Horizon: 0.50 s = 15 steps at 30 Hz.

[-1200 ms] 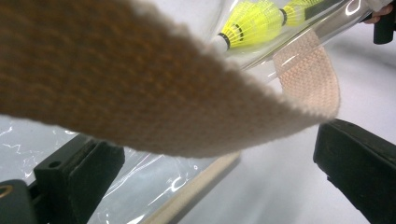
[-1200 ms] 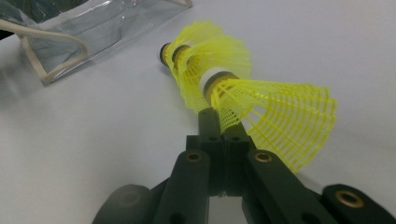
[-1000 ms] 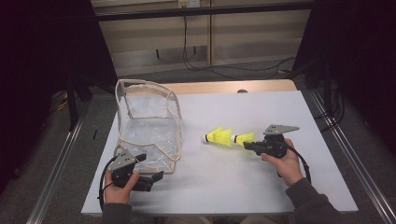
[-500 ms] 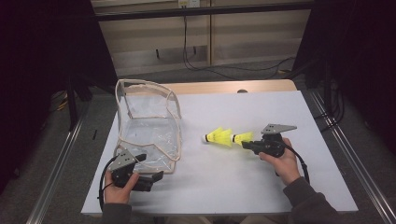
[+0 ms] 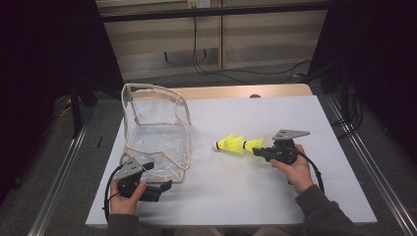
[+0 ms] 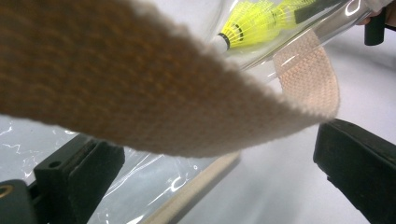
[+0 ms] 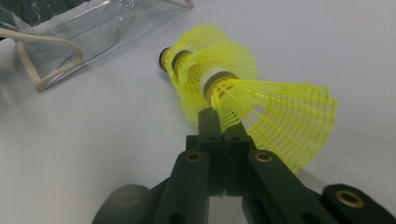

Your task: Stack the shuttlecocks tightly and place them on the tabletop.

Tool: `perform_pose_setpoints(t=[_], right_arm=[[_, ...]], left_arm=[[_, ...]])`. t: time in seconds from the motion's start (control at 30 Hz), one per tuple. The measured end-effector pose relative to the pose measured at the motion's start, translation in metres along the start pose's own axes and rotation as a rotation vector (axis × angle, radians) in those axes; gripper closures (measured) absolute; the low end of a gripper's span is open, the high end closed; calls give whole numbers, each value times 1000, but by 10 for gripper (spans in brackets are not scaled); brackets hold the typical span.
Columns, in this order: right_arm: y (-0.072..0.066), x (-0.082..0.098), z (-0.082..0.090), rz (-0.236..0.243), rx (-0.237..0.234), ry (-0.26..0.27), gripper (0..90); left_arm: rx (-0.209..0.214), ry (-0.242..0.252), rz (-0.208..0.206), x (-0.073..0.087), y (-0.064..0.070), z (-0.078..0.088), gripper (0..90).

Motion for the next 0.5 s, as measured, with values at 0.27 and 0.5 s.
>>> perform_pose_setpoints(t=[0.27, 0.5], right_arm=[[-1, -1, -3, 0, -1, 0, 891], [-1, -1, -4, -2, 3, -3, 891]], left_arm=[[0, 1, 0, 0, 0, 0, 18], [0, 1, 0, 0, 0, 0, 18]])
Point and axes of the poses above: each handheld gripper's, and its own axes: z roughly backward along the jaws, x roughly out of its underside, y roughly to its right, the point moved 10 cm from there along -z, roughly forward along the jaws, and after that the axes turned 8 degrees about -z, right-handed, at the moved point
